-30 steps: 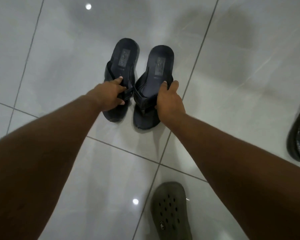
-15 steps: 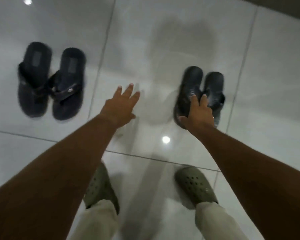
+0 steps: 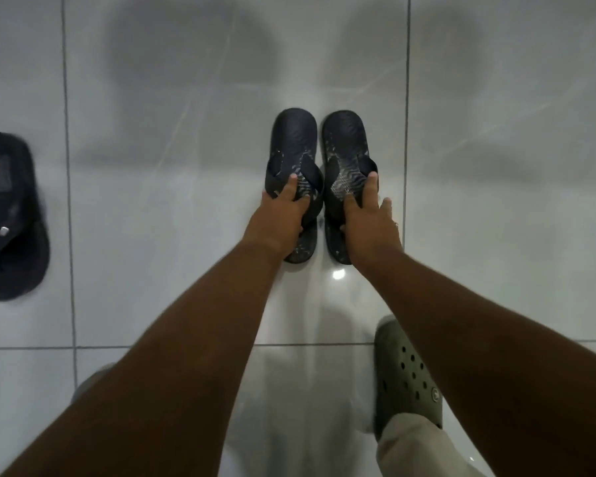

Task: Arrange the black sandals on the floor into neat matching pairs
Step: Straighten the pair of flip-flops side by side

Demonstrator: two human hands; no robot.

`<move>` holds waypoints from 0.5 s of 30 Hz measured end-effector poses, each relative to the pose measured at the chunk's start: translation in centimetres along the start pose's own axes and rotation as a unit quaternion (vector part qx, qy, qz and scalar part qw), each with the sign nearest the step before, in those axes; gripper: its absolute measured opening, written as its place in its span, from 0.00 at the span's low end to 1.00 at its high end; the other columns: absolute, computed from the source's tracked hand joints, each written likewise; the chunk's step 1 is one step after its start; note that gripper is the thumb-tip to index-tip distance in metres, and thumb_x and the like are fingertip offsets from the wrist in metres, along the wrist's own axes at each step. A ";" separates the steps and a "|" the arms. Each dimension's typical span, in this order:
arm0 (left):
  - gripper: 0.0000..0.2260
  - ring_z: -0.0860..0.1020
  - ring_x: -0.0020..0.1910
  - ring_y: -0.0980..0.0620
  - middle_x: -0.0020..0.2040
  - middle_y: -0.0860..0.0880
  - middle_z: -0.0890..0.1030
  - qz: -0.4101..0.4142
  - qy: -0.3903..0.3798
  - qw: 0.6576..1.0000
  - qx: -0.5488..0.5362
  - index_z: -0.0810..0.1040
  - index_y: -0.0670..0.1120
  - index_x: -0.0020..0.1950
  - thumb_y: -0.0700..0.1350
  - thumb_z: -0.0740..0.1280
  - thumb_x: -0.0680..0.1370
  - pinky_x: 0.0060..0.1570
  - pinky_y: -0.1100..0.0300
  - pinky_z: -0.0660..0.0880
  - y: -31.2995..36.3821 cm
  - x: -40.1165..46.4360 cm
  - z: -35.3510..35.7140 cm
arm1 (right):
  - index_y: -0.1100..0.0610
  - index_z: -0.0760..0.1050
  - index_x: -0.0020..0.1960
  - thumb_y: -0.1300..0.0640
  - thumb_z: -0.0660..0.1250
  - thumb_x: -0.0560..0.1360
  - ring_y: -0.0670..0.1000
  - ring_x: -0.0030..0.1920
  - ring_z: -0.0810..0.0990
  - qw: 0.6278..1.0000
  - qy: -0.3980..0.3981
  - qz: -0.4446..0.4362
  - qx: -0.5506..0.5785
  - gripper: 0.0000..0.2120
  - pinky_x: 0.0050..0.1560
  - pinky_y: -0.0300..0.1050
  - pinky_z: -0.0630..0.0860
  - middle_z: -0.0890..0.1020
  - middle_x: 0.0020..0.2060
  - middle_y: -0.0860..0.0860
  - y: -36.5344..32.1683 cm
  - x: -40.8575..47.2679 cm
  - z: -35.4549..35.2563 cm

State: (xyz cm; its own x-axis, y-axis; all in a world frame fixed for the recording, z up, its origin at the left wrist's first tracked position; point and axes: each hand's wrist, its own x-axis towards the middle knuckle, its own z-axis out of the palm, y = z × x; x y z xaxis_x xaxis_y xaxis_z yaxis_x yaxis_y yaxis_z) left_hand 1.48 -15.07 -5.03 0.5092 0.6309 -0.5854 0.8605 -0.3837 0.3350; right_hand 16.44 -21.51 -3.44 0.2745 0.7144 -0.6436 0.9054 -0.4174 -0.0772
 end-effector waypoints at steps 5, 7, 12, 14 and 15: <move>0.23 0.61 0.72 0.30 0.81 0.46 0.51 -0.033 0.001 0.999 -0.016 0.69 0.48 0.72 0.40 0.64 0.76 0.67 0.42 0.69 3.2 0.5 0.4 | 0.56 0.57 0.79 0.57 0.61 0.82 0.68 0.72 0.62 0.997 0.012 -0.008 0.069 0.27 0.66 0.63 0.71 0.36 0.80 0.55 2.4 -0.3 -0.2; 0.23 0.60 0.72 0.30 0.81 0.46 0.51 -0.037 -0.020 0.999 -0.015 0.68 0.48 0.73 0.41 0.62 0.78 0.68 0.42 0.68 6.5 1.1 0.7 | 0.55 0.57 0.78 0.56 0.59 0.83 0.67 0.72 0.62 0.996 -0.001 0.005 0.093 0.25 0.66 0.63 0.71 0.36 0.80 0.53 5.3 -0.5 -1.1; 0.22 0.63 0.73 0.38 0.80 0.52 0.55 -0.032 -0.069 0.987 -0.139 0.66 0.44 0.75 0.41 0.54 0.80 0.68 0.43 0.62 16.8 3.6 2.1 | 0.53 0.58 0.78 0.54 0.57 0.83 0.65 0.70 0.64 0.998 -0.002 0.029 0.052 0.24 0.65 0.61 0.71 0.40 0.81 0.53 16.3 0.2 -3.4; 0.22 0.65 0.73 0.38 0.80 0.51 0.56 0.003 -0.093 0.990 -0.109 0.65 0.46 0.75 0.45 0.55 0.80 0.69 0.45 0.63 20.6 4.6 2.6 | 0.54 0.57 0.79 0.54 0.57 0.83 0.65 0.73 0.62 0.996 -0.006 0.051 0.073 0.25 0.68 0.63 0.69 0.44 0.81 0.55 20.1 0.3 -4.2; 0.22 0.65 0.72 0.36 0.80 0.49 0.55 0.026 -0.100 0.992 -0.065 0.65 0.48 0.75 0.46 0.56 0.80 0.69 0.44 0.66 22.0 5.1 2.7 | 0.54 0.56 0.79 0.54 0.57 0.83 0.65 0.75 0.59 0.995 -0.012 0.062 0.081 0.25 0.70 0.63 0.67 0.45 0.80 0.55 21.2 0.4 -4.4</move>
State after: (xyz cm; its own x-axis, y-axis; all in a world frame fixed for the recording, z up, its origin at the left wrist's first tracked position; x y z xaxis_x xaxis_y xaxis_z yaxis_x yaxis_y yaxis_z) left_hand 22.98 -22.18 -2.63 0.5515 0.4605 -0.6956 0.8342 -0.3135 0.4538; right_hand 37.19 -27.61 -1.93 0.3710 0.6385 -0.6743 0.8006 -0.5879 -0.1162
